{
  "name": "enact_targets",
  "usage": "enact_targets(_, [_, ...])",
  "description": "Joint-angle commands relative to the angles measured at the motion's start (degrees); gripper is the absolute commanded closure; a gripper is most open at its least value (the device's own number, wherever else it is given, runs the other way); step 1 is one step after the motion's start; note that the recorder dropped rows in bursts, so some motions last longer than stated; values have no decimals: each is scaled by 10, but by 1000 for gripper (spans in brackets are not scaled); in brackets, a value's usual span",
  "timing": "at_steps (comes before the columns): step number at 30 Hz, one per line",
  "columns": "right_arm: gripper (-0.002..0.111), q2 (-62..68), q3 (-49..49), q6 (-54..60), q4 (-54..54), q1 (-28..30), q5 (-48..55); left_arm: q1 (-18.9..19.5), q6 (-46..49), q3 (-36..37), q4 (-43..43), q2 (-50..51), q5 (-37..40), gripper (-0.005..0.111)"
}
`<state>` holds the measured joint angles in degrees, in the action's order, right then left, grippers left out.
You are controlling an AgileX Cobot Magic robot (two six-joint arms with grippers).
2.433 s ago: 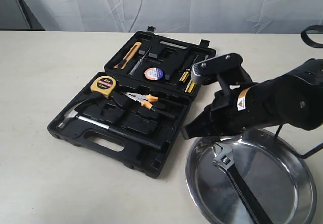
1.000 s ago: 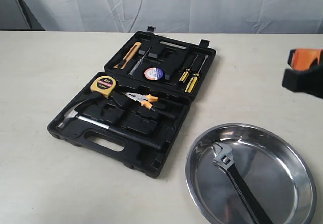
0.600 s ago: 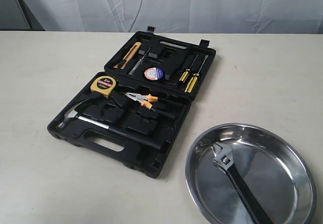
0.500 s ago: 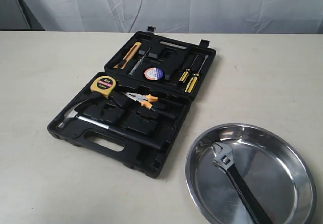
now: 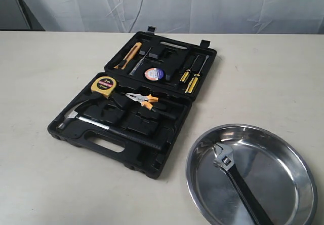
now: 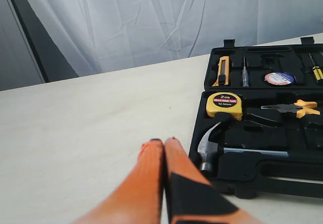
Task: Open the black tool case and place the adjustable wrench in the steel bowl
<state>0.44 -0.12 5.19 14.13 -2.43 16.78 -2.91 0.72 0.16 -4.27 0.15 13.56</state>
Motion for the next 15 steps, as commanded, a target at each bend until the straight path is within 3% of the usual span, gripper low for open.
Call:
enact_targets(1, [108,-4,1,-14,-15,13,11,-1,-1,-2,2,-1,1,107])
enact_targets(15, [108,-4,1,-49,-17,18,11,-1,-1,-2,2,-1,1,107])
